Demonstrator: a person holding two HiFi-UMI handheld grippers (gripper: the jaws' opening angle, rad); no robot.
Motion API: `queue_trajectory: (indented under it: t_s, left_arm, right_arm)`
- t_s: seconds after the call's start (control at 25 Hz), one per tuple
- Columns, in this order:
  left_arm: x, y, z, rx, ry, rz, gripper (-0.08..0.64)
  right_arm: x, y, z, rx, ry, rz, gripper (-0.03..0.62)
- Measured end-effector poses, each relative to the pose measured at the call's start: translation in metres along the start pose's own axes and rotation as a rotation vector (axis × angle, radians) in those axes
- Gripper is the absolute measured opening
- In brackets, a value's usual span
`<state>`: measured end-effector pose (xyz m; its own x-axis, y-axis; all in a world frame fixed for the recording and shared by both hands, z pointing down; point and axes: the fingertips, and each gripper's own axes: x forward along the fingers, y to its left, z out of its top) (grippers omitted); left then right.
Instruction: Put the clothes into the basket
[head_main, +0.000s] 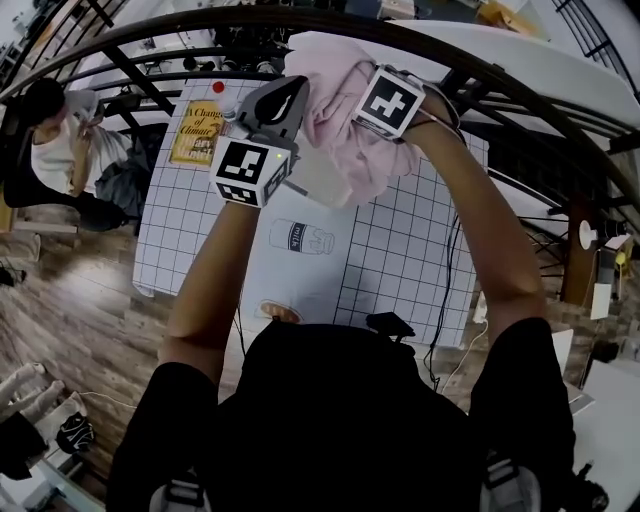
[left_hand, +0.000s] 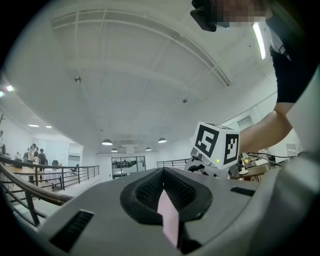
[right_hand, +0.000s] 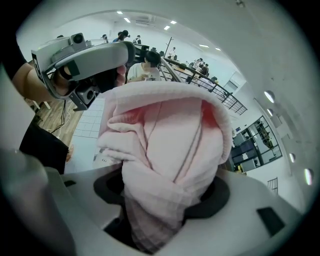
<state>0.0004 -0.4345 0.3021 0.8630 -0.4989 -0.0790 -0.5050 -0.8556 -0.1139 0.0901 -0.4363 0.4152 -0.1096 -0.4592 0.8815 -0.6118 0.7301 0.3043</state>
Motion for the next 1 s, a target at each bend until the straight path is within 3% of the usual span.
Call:
queue_trajectory:
  t_s: [0.2, 0.44, 1.0]
  left_arm:
    - [0.005, 0.019, -0.03, -0.025, 0.031, 0.006, 0.003]
    - [0.008, 0.03, -0.066, -0.064, 0.075, -0.001, 0.003]
    - [0.016, 0.036, -0.125, -0.118, 0.125, -0.019, 0.003]
  right_arm:
    - [0.05, 0.008, -0.004, -0.008, 0.034, 0.062, 0.308]
    - [0.105, 0.015, 0.0, -0.061, 0.024, 0.064, 0.308]
    - [0.175, 0.041, -0.009, 0.014, 0.024, 0.148, 0.308]
